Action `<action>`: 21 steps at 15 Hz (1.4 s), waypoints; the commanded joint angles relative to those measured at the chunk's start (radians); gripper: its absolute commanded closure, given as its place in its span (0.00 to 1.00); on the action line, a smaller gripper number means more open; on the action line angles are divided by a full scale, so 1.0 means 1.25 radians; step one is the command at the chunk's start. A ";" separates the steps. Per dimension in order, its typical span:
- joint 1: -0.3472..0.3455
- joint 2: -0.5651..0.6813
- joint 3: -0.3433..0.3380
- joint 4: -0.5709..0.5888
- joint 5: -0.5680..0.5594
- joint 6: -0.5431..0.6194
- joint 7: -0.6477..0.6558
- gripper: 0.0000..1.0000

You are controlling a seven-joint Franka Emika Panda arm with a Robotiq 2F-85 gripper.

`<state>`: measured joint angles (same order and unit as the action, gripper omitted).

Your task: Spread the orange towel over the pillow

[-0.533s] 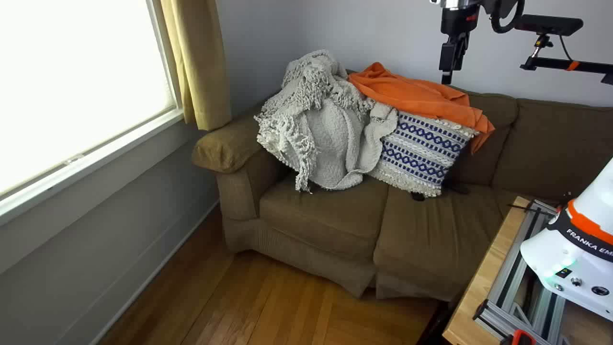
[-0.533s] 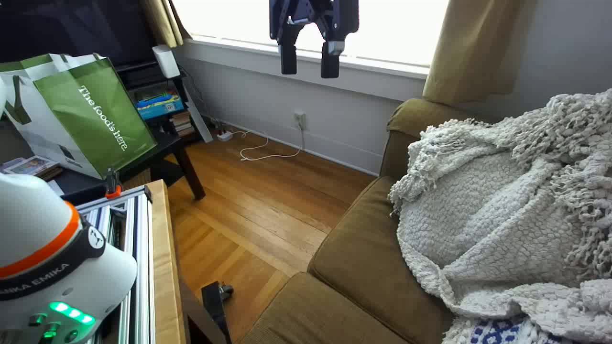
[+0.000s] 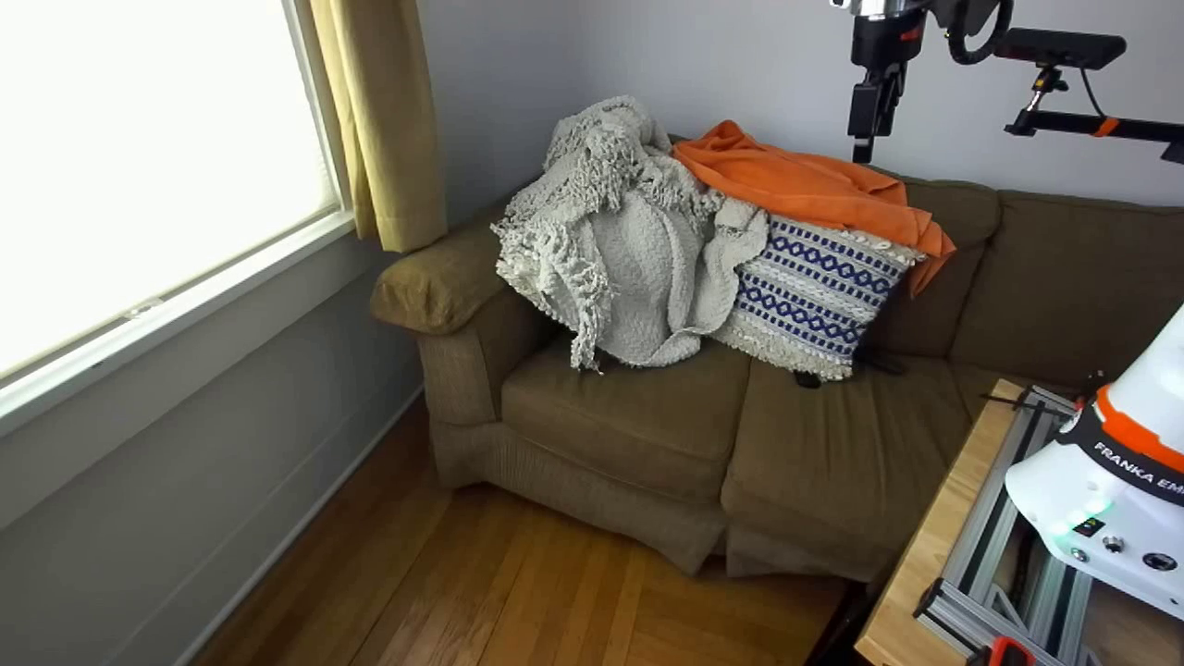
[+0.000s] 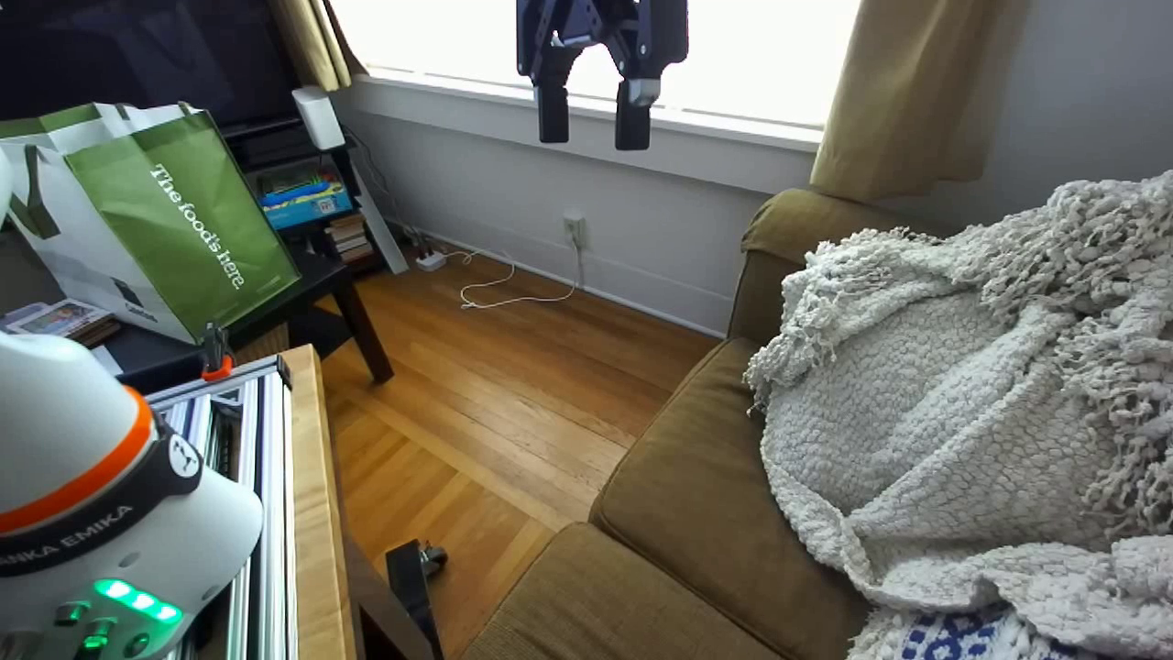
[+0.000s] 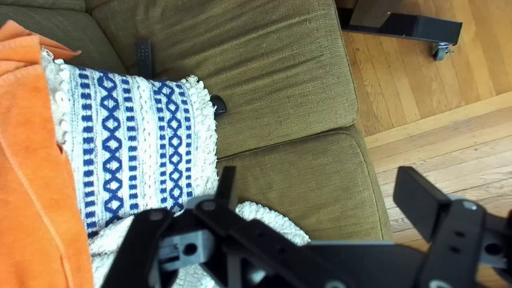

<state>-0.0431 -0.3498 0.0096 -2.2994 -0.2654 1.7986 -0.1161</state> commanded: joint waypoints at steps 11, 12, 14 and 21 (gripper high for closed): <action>0.010 0.000 -0.008 0.001 -0.002 -0.002 0.002 0.00; 0.006 0.014 -0.013 0.003 -0.002 0.015 0.009 0.00; -0.008 0.044 -0.021 -0.003 -0.030 0.076 0.029 0.00; -0.071 0.219 -0.056 -0.004 -0.254 0.315 0.107 0.00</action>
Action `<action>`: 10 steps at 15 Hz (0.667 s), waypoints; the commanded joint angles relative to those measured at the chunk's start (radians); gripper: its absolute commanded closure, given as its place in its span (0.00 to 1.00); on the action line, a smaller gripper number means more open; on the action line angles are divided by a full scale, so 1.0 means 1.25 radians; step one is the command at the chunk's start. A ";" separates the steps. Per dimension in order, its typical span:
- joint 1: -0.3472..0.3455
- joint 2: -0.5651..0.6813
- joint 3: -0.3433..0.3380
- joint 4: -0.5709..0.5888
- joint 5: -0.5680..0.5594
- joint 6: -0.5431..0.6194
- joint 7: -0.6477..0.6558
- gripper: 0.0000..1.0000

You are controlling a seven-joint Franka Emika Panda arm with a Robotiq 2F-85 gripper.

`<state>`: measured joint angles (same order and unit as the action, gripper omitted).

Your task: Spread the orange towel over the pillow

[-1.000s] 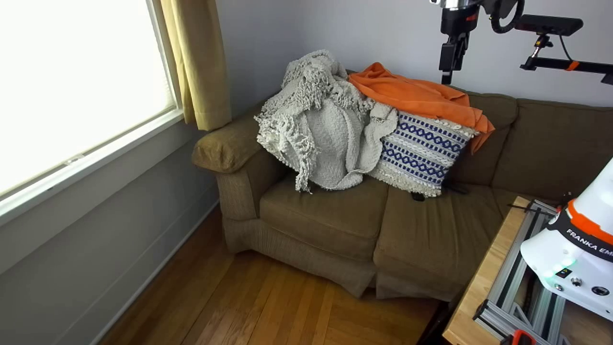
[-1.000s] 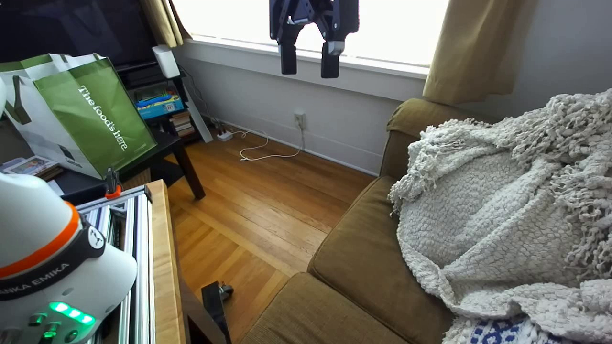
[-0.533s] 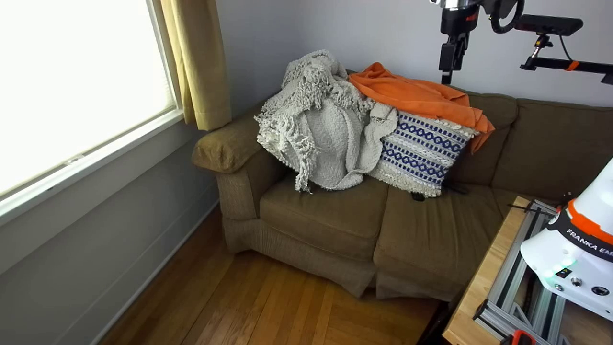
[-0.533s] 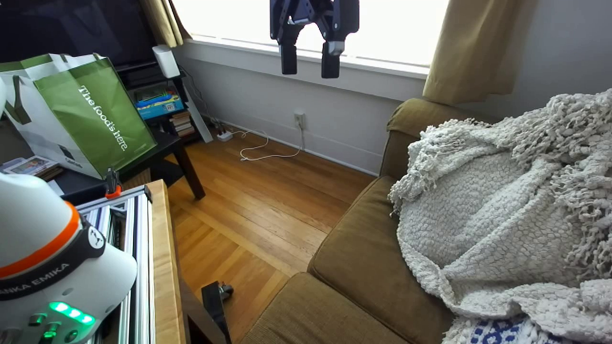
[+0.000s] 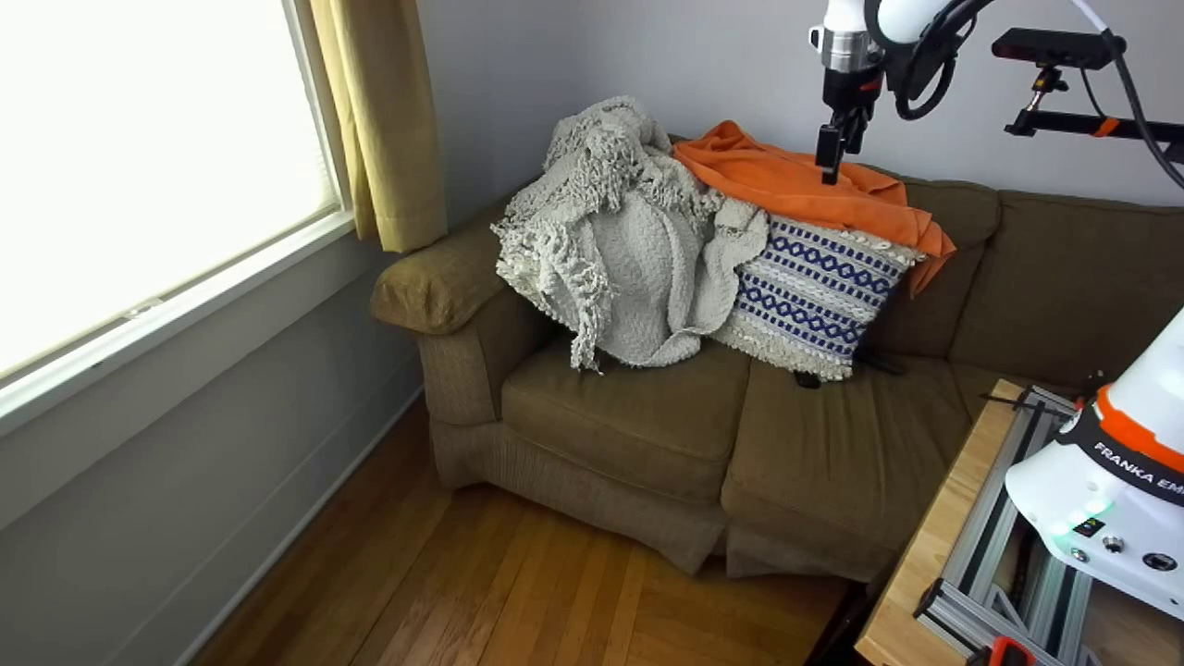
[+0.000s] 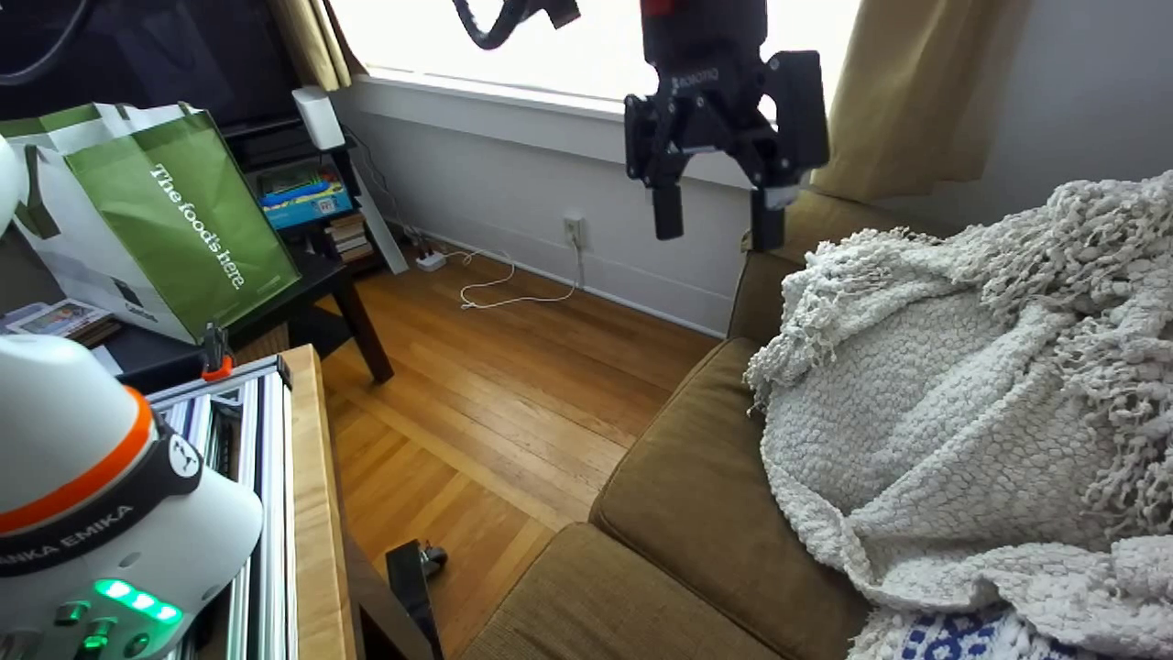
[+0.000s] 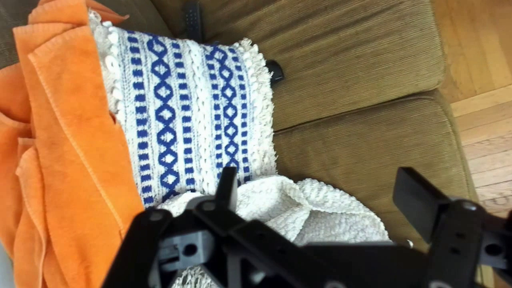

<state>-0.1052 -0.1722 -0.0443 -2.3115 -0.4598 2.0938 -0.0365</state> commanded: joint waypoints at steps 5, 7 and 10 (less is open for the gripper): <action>-0.041 0.228 -0.063 0.067 -0.288 0.181 0.152 0.00; -0.041 0.284 -0.086 0.102 -0.340 0.173 0.186 0.00; -0.047 0.366 -0.118 0.154 -0.390 0.180 0.217 0.00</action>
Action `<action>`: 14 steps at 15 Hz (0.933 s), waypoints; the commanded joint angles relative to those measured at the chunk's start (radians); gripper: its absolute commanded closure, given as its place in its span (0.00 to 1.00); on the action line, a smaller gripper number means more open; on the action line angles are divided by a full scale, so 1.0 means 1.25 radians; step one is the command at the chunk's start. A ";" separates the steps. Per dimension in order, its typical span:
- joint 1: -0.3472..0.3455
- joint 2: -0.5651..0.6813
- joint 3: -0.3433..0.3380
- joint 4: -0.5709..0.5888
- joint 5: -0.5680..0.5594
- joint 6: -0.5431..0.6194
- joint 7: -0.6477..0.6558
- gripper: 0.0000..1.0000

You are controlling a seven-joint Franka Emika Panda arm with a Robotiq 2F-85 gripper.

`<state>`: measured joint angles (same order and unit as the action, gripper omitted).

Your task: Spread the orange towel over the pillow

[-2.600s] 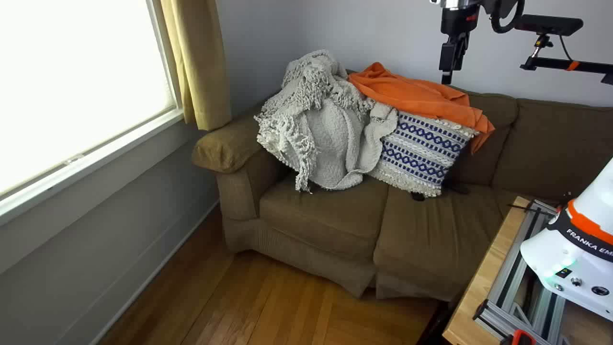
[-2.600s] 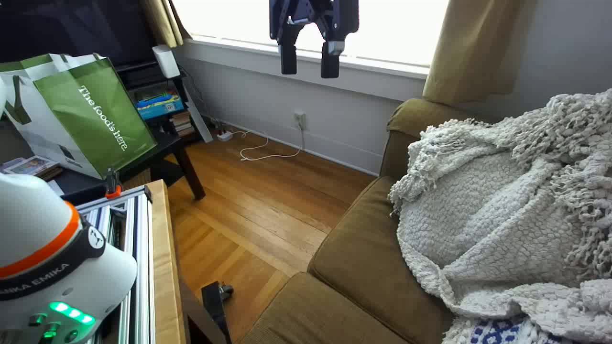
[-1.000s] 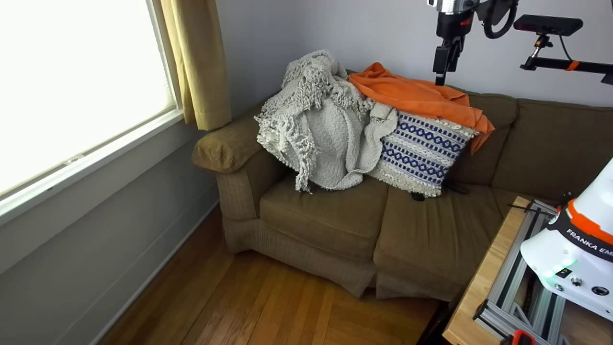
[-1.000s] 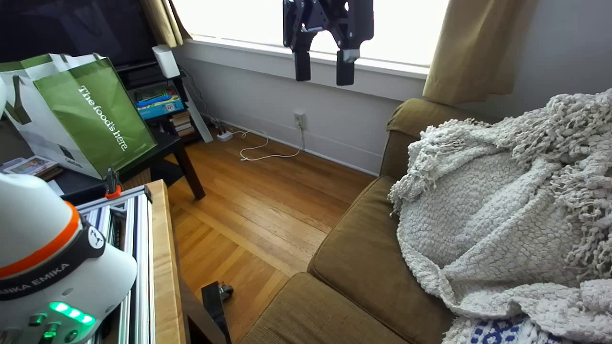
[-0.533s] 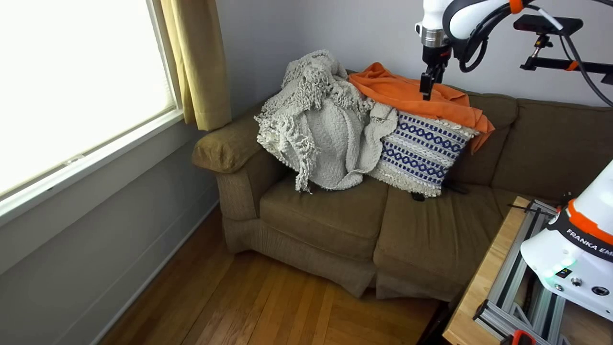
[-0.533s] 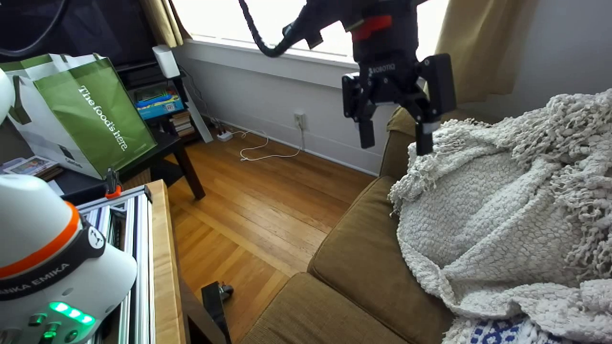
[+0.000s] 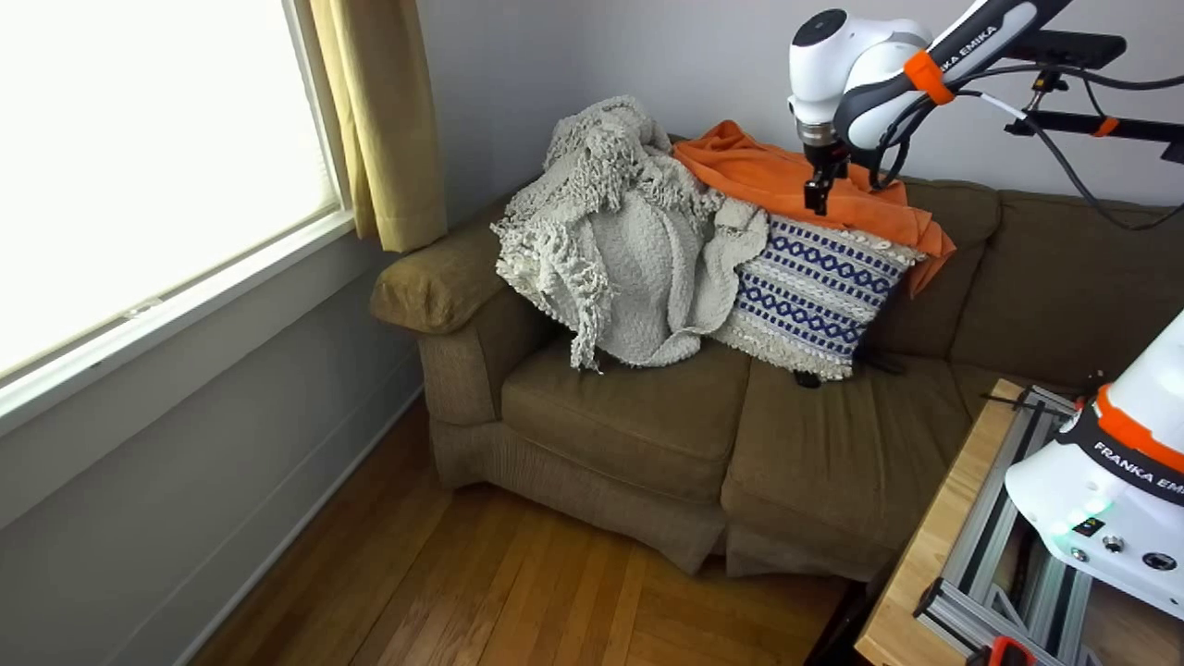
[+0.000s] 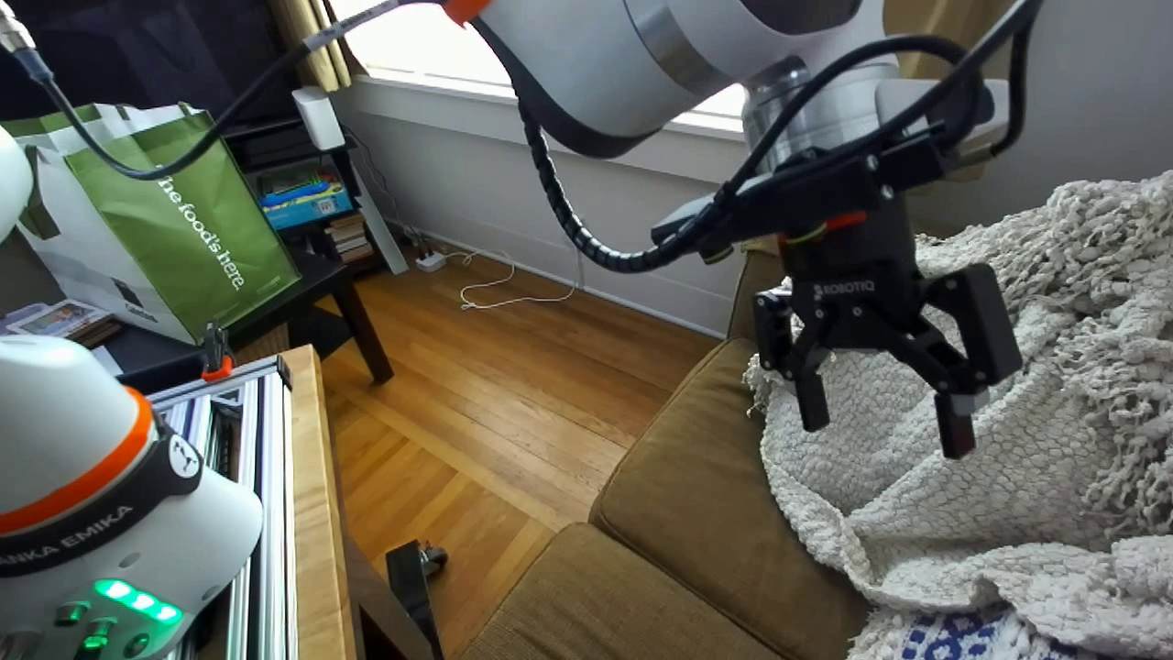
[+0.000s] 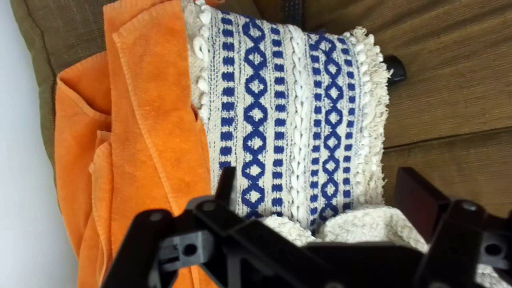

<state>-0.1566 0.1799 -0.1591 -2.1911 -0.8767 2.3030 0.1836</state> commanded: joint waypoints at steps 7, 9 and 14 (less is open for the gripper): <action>-0.041 0.244 -0.099 0.177 -0.178 0.020 0.094 0.00; -0.042 0.217 -0.086 0.158 -0.147 -0.001 0.070 0.00; -0.057 0.254 -0.094 0.187 -0.147 -0.001 0.070 0.00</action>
<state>-0.2200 0.4982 -0.2860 -1.9586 -1.0573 2.3063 0.2713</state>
